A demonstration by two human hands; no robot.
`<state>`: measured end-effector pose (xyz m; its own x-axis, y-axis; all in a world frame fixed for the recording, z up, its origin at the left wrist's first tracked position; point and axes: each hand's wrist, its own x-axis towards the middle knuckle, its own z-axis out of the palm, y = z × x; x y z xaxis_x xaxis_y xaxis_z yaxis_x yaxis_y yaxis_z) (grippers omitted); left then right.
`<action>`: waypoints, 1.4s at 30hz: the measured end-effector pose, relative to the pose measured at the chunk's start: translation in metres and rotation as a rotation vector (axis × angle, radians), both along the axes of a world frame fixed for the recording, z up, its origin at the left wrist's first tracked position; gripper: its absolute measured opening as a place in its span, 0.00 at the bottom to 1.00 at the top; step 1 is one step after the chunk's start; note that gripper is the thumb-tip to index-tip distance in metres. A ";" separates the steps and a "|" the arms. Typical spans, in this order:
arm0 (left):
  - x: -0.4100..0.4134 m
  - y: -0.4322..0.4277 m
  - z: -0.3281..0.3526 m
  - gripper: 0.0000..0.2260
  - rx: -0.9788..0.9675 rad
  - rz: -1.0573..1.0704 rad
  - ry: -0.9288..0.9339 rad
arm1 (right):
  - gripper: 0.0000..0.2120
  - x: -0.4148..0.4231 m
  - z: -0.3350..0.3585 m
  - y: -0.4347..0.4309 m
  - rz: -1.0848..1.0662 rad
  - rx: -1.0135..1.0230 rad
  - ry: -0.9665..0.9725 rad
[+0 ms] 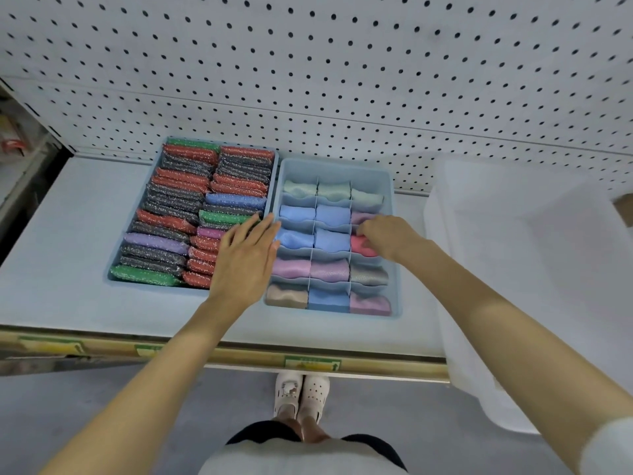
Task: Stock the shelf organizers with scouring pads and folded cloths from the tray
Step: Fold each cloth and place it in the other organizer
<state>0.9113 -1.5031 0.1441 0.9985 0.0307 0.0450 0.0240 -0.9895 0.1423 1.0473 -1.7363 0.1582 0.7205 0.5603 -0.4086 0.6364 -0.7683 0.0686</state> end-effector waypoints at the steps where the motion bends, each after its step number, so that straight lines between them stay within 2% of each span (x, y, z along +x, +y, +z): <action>1: 0.000 0.000 0.000 0.23 -0.001 -0.001 0.000 | 0.08 -0.001 0.002 0.002 -0.021 0.005 -0.011; 6: 0.000 0.000 0.000 0.24 -0.005 -0.005 -0.004 | 0.02 -0.001 0.006 0.002 -0.061 0.005 0.053; 10: 0.000 0.000 0.001 0.24 -0.009 -0.006 -0.006 | 0.05 -0.001 0.014 0.000 -0.102 0.014 0.150; 15: 0.000 0.000 0.000 0.24 -0.004 -0.004 -0.008 | 0.08 -0.022 0.034 -0.002 -0.195 0.427 0.189; 16: 0.000 -0.001 0.000 0.24 -0.002 -0.004 -0.007 | 0.08 -0.033 0.035 0.002 -0.171 0.466 0.229; 18: 0.000 -0.001 0.000 0.23 -0.001 -0.005 0.000 | 0.08 -0.055 0.028 0.013 -0.084 0.418 0.277; 21: -0.002 -0.002 0.000 0.23 0.010 0.001 0.014 | 0.11 -0.072 0.012 0.021 0.004 0.283 0.209; 25: -0.001 -0.001 0.002 0.23 0.012 0.004 0.026 | 0.09 -0.067 0.002 0.022 0.034 0.193 0.121; 31: -0.001 0.000 0.002 0.23 0.016 0.005 0.017 | 0.08 -0.070 0.001 0.019 -0.064 0.315 0.168; 38: 0.000 0.000 0.000 0.23 0.004 0.004 -0.006 | 0.13 -0.070 0.002 0.021 -0.086 0.261 0.244; 40: 0.000 0.000 -0.001 0.23 0.000 0.004 -0.009 | 0.13 -0.075 0.002 0.022 -0.106 0.317 0.152; 42: 0.000 0.000 -0.002 0.23 0.000 0.004 -0.017 | 0.11 -0.085 0.005 0.026 -0.127 0.512 0.018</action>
<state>0.9115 -1.5030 0.1417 0.9975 0.0350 0.0615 0.0259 -0.9894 0.1431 0.9619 -1.7107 0.1628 0.7908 0.6005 -0.1182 0.5341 -0.7715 -0.3458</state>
